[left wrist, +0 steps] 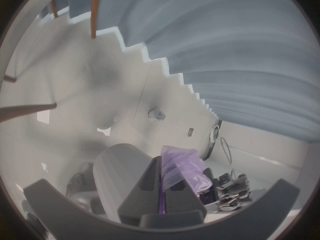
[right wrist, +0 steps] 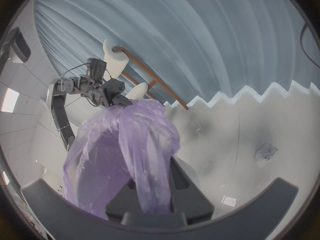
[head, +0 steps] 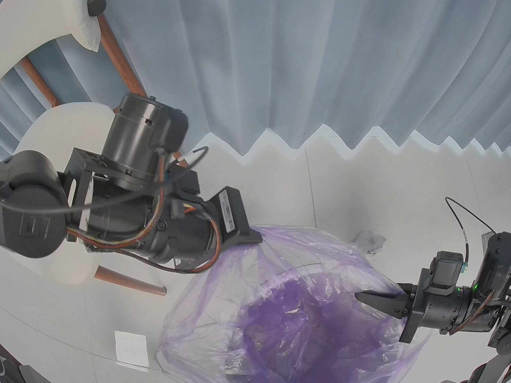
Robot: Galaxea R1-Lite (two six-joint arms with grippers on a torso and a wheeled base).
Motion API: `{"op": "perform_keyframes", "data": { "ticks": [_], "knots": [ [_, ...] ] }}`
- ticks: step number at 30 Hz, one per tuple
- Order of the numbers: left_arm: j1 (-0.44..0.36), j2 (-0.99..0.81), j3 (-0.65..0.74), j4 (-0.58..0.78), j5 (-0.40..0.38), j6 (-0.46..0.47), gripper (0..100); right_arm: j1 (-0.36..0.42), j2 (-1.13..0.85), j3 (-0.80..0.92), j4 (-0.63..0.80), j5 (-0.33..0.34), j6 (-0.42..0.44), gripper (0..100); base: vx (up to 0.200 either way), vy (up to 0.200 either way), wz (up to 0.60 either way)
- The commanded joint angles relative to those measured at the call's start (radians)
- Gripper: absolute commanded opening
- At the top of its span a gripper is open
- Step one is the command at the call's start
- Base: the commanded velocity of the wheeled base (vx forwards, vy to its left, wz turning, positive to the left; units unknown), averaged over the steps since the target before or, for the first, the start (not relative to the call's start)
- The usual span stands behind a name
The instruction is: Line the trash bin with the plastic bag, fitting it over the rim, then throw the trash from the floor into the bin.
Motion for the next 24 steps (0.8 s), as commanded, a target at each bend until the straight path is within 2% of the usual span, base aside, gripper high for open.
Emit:
{"op": "perform_keyframes", "data": {
  "ticks": [1,3,4,7,17,24],
  "knots": [
    [0.068,-0.016,0.001,-0.004,-0.058,-0.085,0,-0.051,-0.020,0.009,-0.008,0.041,0.003,0,0.000,0.000,0.00],
    [0.070,-0.019,0.001,-0.004,-0.061,-0.113,0,-0.060,-0.018,0.008,-0.008,0.041,0.006,0,0.000,0.000,0.00],
    [0.070,-0.033,0.004,-0.004,-0.062,-0.157,0,-0.075,-0.015,-0.004,-0.011,0.041,0.040,0,0.000,0.000,0.00],
    [0.070,-0.036,0.012,-0.007,-0.079,-0.205,0,-0.083,-0.012,-0.038,-0.014,0.040,0.118,0,0.000,0.000,0.00],
    [0.078,-0.034,0.142,-0.199,-0.089,-0.212,0,-0.118,0.015,-0.109,-0.015,0.038,0.173,0,0.000,0.000,0.00],
    [0.068,0.001,0.138,-0.270,-0.089,-0.257,0,-0.118,0.019,-0.141,-0.015,0.041,0.212,0,0.000,0.000,0.00]
  ]
}}
